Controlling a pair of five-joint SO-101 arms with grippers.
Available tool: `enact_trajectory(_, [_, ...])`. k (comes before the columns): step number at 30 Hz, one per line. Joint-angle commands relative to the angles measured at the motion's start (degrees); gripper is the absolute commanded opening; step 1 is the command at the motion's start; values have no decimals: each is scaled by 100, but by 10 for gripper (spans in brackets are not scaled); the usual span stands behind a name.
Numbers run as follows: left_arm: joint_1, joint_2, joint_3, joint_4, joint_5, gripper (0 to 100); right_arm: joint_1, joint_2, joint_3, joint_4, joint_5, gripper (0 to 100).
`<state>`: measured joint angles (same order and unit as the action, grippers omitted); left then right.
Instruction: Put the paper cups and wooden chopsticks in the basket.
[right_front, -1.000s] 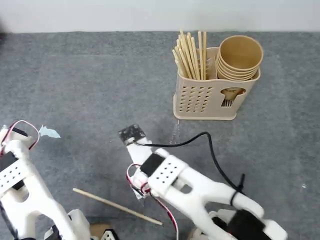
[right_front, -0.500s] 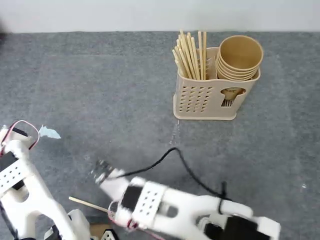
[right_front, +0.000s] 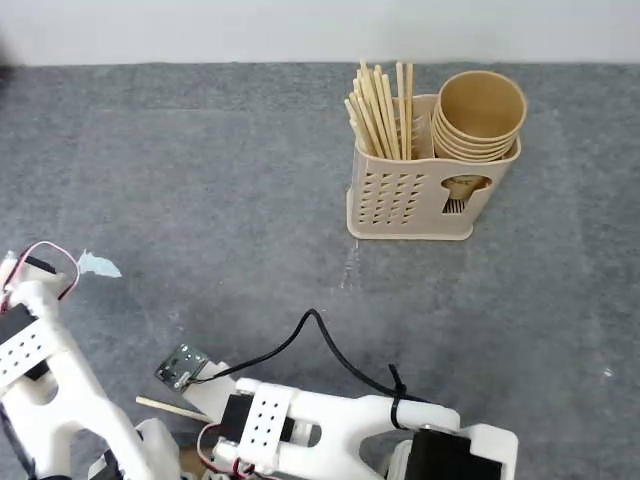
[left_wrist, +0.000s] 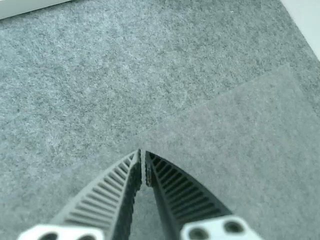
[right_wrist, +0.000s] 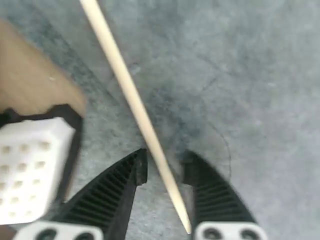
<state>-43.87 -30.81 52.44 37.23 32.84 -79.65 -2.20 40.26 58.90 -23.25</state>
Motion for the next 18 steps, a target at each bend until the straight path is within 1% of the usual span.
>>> enact_trajectory(1, [-9,-158,-31,-88,44,13,-66,189,-229,-22,-35,7])
enact_trajectory(6, [-9,-158,-31,-79,44,13,-66,145,-220,13,-35,8])
enact_trajectory(11, [-9,-158,-31,-79,44,13,-22,40,-246,374,-18,8])
enact_trajectory(15, [-9,-158,-31,-79,44,13,479,-479,-246,708,0,8])
enact_trajectory(18, [-9,-158,-31,-79,44,13,998,-963,-246,927,343,8])
